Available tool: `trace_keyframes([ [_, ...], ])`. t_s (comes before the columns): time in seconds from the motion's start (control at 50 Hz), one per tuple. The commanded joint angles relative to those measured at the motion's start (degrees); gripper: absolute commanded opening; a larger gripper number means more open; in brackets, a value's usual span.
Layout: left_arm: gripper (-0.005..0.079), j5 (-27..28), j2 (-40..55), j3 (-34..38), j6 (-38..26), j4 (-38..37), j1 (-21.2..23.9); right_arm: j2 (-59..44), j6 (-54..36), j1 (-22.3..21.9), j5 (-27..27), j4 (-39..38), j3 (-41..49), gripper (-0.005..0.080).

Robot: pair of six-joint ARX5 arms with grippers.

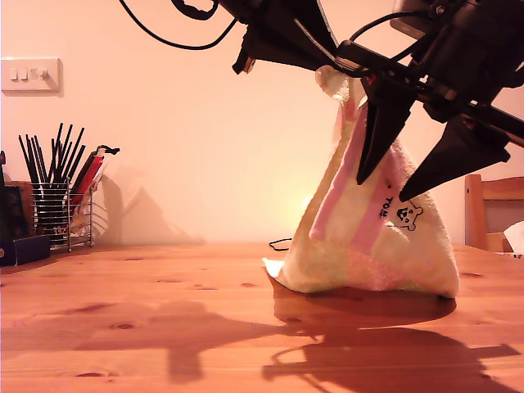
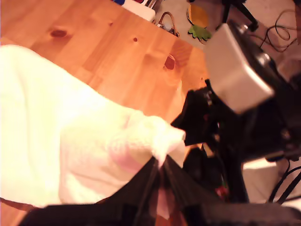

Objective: Fold the tea towel in front of you. After folding it, place it to the right side.

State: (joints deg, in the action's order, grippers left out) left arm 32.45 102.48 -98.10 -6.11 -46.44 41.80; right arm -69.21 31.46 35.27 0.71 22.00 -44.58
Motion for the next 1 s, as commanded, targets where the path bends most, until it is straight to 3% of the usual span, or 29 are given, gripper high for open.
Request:
trace_keyframes([
  [0.0, -0.002, 0.04, 0.24, 0.28, 0.35, 0.17, 0.76, 0.5, 0.07, 1.64, 1.03, -0.26, -1.66, 0.037],
  [0.16, -0.002, -0.35, 0.31, 0.28, 1.4, 0.13, 0.98, 0.5, 0.33, 5.29, 1.05, -0.24, -3.17, 0.037],
  [0.46, -0.002, -0.63, 0.31, 0.28, 8.17, -0.44, 0.96, 0.5, 3.41, 8.13, -6.36, 2.56, -4.57, 0.0371],
  [0.62, -0.002, 1.86, 0.31, 0.28, 10.86, -0.55, 0.94, 0.5, 4.74, 8.9, -11.5, 4.66, -4.59, 0.0371],
  [0.98, -0.002, 3.61, 0.31, 0.28, 11.72, -1.9, -1.16, 0.5, 4.68, 8.98, -15.21, 11.69, -4.68, 0.0371],
])
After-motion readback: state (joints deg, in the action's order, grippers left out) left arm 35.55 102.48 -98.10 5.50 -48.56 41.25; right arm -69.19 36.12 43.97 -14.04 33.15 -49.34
